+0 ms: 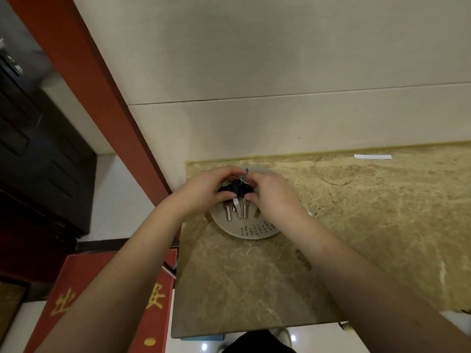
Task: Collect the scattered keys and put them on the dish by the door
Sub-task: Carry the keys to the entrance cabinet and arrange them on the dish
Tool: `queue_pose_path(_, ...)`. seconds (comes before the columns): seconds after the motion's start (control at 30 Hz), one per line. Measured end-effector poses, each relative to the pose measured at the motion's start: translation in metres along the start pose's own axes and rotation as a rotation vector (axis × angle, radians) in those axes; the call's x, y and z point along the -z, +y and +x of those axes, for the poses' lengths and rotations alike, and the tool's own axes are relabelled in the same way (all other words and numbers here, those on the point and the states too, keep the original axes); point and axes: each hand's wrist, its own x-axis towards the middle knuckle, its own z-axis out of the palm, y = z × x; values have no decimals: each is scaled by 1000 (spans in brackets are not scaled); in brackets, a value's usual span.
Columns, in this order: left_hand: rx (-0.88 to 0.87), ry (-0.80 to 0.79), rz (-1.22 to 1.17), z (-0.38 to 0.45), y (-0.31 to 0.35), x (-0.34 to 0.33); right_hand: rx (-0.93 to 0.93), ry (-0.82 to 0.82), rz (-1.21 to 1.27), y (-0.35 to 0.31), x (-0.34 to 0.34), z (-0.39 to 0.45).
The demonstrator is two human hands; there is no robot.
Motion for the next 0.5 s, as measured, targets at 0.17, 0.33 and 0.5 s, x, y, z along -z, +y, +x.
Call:
queue_pose_path(0.17, -16, -12, 29, 2, 2, 2, -7, 19, -19, 1, -2, 0)
queue_pose_path(0.33, -6, 26, 39, 3, 2, 2, -9, 19, -17, 2, -1, -1)
queue_pose_path(0.5, -20, 83, 12, 1, 1, -1, 3, 26, -32, 1, 0, -4)
